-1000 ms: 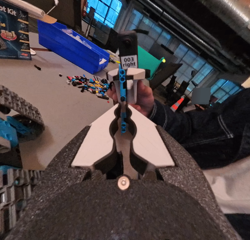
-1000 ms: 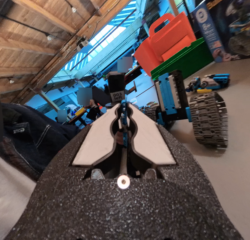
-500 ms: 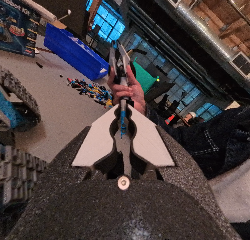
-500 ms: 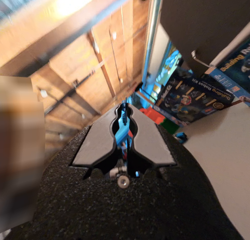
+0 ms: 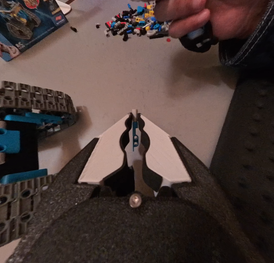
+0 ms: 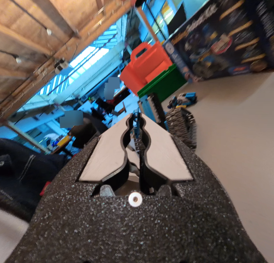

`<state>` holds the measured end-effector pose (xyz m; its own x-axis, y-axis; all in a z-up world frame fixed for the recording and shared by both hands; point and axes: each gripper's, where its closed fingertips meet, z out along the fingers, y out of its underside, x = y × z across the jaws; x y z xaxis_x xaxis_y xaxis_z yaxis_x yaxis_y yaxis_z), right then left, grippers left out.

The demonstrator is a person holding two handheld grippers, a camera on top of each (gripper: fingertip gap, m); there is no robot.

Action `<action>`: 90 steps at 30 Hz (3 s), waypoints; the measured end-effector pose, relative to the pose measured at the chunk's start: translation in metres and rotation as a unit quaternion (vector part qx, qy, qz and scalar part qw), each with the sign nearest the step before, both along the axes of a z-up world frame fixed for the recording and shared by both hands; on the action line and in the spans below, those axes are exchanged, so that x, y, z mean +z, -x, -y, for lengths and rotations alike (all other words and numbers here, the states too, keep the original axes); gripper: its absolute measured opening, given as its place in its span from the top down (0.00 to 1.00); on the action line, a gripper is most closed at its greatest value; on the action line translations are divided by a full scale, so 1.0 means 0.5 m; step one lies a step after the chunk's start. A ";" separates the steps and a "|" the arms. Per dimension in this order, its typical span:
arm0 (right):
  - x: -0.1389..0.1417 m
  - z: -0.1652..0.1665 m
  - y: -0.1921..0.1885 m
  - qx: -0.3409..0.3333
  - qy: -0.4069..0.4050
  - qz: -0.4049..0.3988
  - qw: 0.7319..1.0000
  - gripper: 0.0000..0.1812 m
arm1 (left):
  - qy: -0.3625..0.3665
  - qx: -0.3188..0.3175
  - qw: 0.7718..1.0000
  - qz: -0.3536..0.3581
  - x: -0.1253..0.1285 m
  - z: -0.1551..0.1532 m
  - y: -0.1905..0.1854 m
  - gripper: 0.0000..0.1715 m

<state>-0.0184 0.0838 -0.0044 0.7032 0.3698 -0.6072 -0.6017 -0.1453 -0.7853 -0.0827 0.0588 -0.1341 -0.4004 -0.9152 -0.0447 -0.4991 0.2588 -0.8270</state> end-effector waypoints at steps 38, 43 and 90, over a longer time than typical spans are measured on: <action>0.049 0.067 -0.068 0.006 -0.057 -0.061 0.996 0.97 | 0.420 -0.052 0.898 0.120 0.209 -0.016 0.019 1.00; 0.010 0.015 0.097 0.132 -0.003 0.001 0.991 0.97 | 0.391 -0.036 0.912 0.122 0.199 -0.018 0.016 0.81; -0.043 0.004 0.178 0.164 0.043 0.120 0.978 0.99 | 0.486 -0.064 0.861 0.135 0.247 -0.038 0.036 0.99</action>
